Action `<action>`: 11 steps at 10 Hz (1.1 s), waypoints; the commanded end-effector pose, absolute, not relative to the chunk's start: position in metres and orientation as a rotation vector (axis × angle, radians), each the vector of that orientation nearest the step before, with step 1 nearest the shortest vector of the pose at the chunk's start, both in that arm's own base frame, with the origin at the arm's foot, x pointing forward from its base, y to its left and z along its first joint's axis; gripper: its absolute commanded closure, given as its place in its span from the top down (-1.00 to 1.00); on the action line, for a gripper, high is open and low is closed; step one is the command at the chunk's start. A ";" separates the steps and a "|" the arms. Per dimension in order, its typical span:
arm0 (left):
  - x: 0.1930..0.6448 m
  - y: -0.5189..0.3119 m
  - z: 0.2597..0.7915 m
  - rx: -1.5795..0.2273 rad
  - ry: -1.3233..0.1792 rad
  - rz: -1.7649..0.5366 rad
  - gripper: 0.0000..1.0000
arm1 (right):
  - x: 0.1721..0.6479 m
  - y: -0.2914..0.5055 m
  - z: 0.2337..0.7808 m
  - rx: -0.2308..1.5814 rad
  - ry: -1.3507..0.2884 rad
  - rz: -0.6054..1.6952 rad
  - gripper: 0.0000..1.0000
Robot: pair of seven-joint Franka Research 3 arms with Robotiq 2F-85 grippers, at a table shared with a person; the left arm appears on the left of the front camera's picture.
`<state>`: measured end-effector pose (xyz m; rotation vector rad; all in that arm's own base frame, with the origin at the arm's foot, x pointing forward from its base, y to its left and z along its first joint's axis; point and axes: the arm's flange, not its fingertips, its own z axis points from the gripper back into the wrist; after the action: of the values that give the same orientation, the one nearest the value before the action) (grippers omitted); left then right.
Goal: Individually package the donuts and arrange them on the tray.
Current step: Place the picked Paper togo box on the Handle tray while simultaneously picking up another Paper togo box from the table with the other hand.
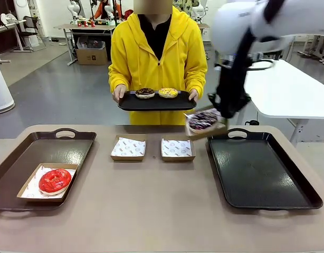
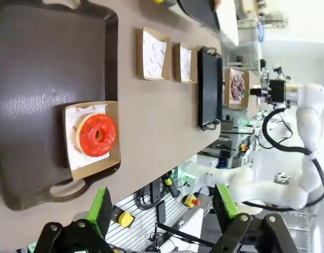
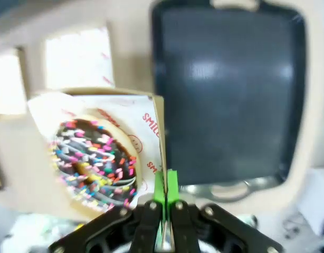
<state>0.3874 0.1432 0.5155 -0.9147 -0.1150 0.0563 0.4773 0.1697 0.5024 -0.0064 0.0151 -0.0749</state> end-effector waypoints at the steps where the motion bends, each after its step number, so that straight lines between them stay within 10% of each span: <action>1: 0.414 0.106 0.519 -0.796 -0.036 0.039 1.00 | 0.445 0.136 0.479 -0.009 0.005 -0.062 -0.96; 11: 0.478 -0.089 0.452 -0.287 0.034 -0.027 1.00 | 0.424 0.089 0.440 -0.038 0.021 -0.083 -0.96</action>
<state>0.4731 -0.0802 0.4573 -0.3572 0.0461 -0.0488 0.4232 0.0872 0.4366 -0.0499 0.0254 -0.0812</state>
